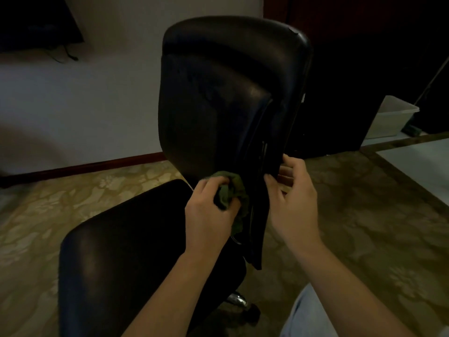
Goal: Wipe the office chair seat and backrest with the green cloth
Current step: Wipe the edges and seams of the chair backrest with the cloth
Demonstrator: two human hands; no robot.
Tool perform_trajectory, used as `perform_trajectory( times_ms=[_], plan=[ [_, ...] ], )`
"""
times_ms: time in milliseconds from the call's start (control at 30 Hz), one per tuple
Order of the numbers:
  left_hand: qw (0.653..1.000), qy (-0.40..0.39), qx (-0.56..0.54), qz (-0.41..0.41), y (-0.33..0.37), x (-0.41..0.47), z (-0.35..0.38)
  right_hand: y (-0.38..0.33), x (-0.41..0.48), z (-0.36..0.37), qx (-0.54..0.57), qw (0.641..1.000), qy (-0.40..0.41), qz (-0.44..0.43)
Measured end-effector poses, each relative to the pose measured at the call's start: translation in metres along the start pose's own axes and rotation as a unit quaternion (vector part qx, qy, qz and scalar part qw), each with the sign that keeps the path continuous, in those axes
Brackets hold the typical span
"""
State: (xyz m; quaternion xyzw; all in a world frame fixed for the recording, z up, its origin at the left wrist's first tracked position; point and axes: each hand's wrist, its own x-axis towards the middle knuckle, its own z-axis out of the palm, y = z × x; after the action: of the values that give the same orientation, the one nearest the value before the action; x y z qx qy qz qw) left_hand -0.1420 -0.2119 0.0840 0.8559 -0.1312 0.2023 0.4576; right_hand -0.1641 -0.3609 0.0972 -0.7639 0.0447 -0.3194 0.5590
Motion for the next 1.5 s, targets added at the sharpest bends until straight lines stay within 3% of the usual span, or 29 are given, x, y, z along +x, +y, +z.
perform_trajectory(
  times_ms=[167, 433, 700, 867, 1000, 1067, 1333, 1500],
  plan=[
    [0.993, 0.059, -0.071, -0.072, -0.010, -0.013, -0.009, 0.003, -0.003, 0.000, 0.002, 1.000, -0.009, 0.014],
    [0.996, 0.053, -0.046, 0.052, 0.023, 0.020, -0.005, 0.022, -0.019, -0.004, -0.003, 0.997, -0.045, 0.066],
    [0.997, 0.042, 0.001, 0.071, 0.017, 0.021, 0.003, 0.026, -0.014, -0.004, 0.009, 0.996, -0.054, 0.070],
    [0.999, 0.027, 0.002, 0.046, 0.012, 0.016, 0.002, 0.026, -0.014, -0.004, 0.000, 0.996, -0.054, 0.066],
    [0.993, 0.064, -0.079, -0.058, -0.002, 0.012, -0.020, 0.026, -0.012, -0.006, -0.009, 0.996, -0.064, 0.069],
    [0.991, 0.069, -0.093, -0.069, -0.006, 0.013, -0.030, 0.026, -0.012, -0.005, -0.021, 0.996, -0.065, 0.065],
    [0.996, 0.031, -0.064, 0.044, 0.021, 0.029, -0.012, 0.020, -0.016, -0.003, 0.034, 0.995, -0.063, 0.072],
    [0.995, 0.072, -0.013, 0.067, 0.021, 0.028, 0.005, 0.020, -0.016, -0.004, 0.038, 0.994, -0.065, 0.079]
  ],
)
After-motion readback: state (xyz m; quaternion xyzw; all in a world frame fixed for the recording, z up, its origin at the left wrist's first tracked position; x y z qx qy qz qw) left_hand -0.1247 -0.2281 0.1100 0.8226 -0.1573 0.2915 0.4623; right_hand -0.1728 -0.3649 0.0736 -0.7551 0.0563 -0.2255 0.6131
